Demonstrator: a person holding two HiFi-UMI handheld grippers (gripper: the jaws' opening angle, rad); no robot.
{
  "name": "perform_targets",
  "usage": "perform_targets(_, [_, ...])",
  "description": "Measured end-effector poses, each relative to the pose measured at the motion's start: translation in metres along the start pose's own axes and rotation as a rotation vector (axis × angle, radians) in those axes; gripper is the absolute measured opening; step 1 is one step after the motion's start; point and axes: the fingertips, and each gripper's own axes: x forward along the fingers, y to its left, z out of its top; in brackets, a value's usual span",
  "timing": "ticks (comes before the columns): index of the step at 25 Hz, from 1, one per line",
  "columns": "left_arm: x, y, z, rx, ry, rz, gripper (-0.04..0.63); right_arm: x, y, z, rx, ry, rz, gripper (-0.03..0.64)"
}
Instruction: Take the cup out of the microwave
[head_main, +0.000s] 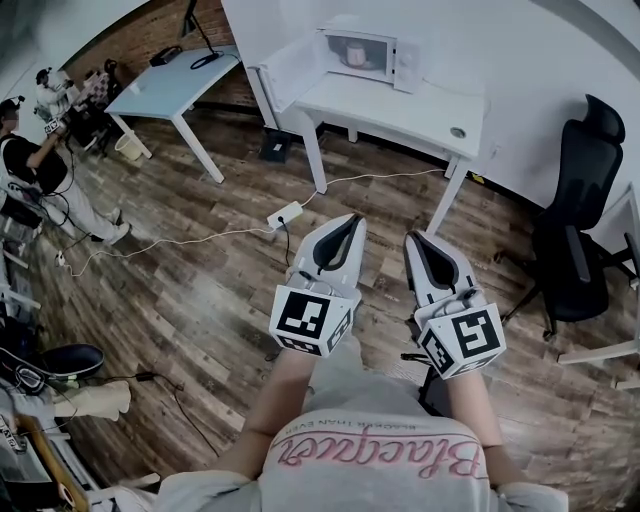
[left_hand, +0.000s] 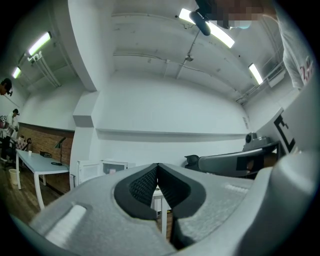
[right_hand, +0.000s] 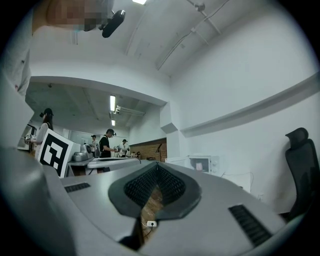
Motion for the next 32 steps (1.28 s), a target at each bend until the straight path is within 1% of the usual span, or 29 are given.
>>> perform_targets(3, [0.013, 0.014, -0.001, -0.002, -0.001, 0.0, 0.006, 0.016, -0.008, -0.004, 0.001, 0.012, -0.014, 0.012])
perform_targets(7, [0.029, 0.027, -0.003, -0.001, -0.001, -0.009, 0.006, 0.036, -0.016, -0.002, -0.017, 0.011, 0.0, 0.012])
perform_targets(14, [0.063, 0.05, -0.007, -0.001, 0.01, -0.038, 0.006, 0.073, -0.036, -0.001, -0.005, 0.0, -0.018, 0.012])
perform_targets(21, [0.094, 0.083, -0.014, -0.009, 0.017, -0.061, 0.006, 0.116, -0.047, -0.006, -0.034, 0.016, -0.024, 0.012])
perform_targets(32, [0.131, 0.13, -0.018, -0.017, 0.001, -0.1, 0.006, 0.171, -0.059, -0.008, -0.036, 0.022, -0.046, 0.012])
